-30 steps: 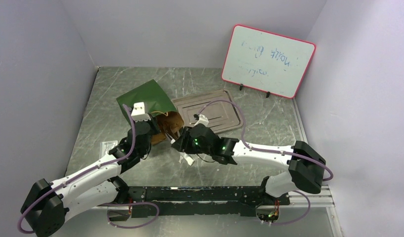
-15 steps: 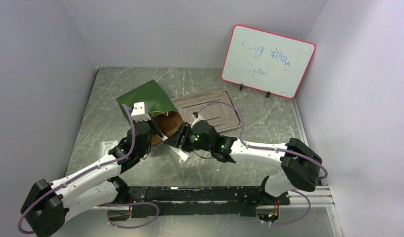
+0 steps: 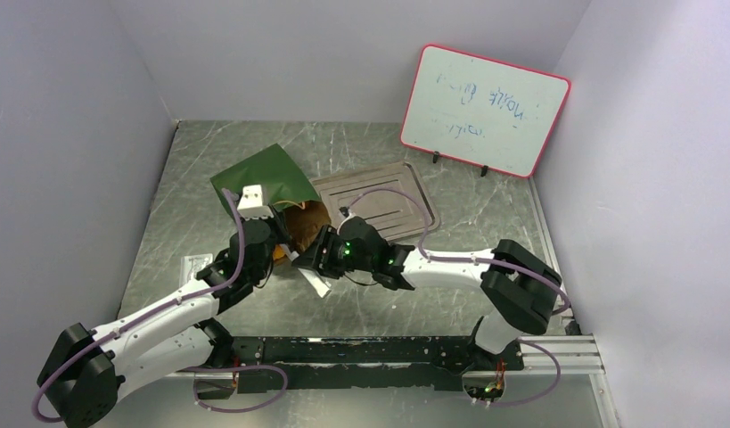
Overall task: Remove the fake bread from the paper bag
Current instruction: Take out the fake bread from the paper bag.
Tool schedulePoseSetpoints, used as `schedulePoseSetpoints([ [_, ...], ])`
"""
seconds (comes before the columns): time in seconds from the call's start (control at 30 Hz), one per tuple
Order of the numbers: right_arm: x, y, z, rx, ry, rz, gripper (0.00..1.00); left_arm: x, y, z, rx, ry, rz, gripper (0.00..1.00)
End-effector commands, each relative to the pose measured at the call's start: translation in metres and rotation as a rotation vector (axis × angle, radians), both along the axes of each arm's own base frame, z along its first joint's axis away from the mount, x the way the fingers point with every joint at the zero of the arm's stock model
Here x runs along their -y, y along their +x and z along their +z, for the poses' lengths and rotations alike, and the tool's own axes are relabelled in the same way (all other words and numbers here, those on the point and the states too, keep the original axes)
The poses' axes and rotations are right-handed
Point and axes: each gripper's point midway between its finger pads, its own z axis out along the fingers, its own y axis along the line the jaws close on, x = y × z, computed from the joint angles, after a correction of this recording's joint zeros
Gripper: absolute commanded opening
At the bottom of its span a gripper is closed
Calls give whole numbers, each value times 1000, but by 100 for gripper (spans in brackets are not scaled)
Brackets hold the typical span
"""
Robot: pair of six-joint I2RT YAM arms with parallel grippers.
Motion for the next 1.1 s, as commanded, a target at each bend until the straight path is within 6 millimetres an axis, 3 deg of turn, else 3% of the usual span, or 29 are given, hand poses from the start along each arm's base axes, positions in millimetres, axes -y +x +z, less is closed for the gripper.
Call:
schedulePoseSetpoints([
  [0.0,-2,9,3,42,-14,1,48,3,3,16,58,-47,-9,7],
  [0.2,0,9,-19,55,-107,34,48,4,3,15,58,-46,-11,7],
  [0.47,15,4,-28,60,-145,33,47,2,2,16,65,-43,-7,7],
  [0.9,-24,13,-30,94,-128,126,45,7,2,6,40,-57,-23,7],
  [1.0,-26,11,-35,96,-134,131,38,8,2,7,41,-60,-26,7],
  [1.03,-26,11,-37,102,-142,136,33,8,2,7,41,-60,-26,7],
  [1.07,-26,10,-38,106,-153,145,19,8,2,8,42,-60,-25,7],
])
